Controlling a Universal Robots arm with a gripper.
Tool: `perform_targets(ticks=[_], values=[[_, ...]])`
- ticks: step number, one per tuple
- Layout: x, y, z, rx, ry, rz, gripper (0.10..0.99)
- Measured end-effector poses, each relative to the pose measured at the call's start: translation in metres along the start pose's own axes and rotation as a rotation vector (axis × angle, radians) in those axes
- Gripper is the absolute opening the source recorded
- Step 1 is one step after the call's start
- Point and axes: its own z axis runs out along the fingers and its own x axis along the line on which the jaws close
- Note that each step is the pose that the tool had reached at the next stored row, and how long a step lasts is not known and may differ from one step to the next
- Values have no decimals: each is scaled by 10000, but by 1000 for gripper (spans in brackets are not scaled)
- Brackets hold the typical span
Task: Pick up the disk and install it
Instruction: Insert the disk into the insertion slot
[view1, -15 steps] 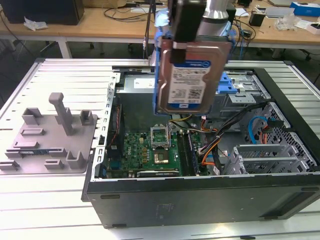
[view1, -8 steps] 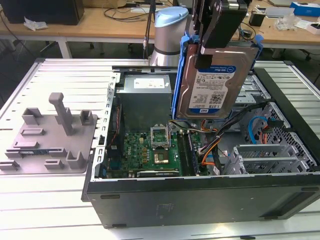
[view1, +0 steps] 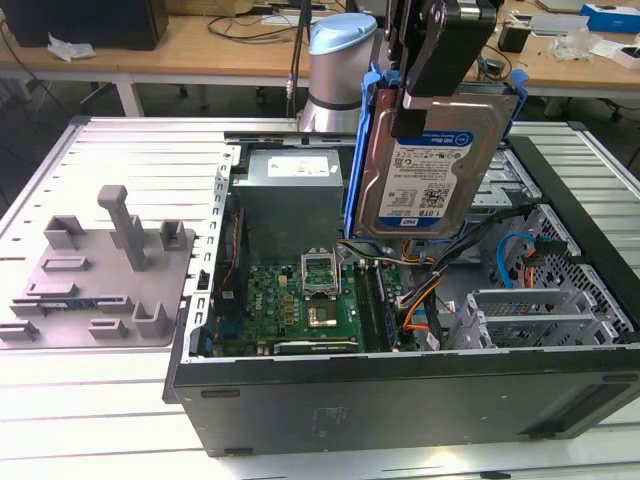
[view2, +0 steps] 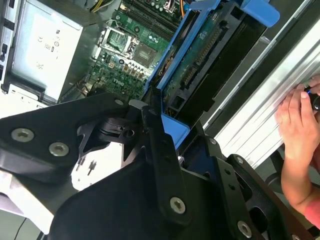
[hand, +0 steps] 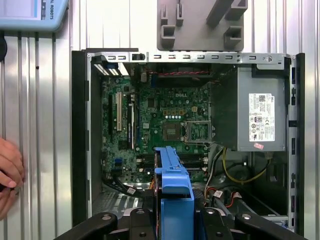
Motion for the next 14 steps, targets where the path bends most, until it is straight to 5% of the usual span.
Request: perform_targets(ticks=[7, 11, 14], values=[[1, -2, 1, 0, -2, 0, 369], [8, -3, 15, 15, -158, -4, 369], [30, -7, 26, 14, -159, -3, 369]])
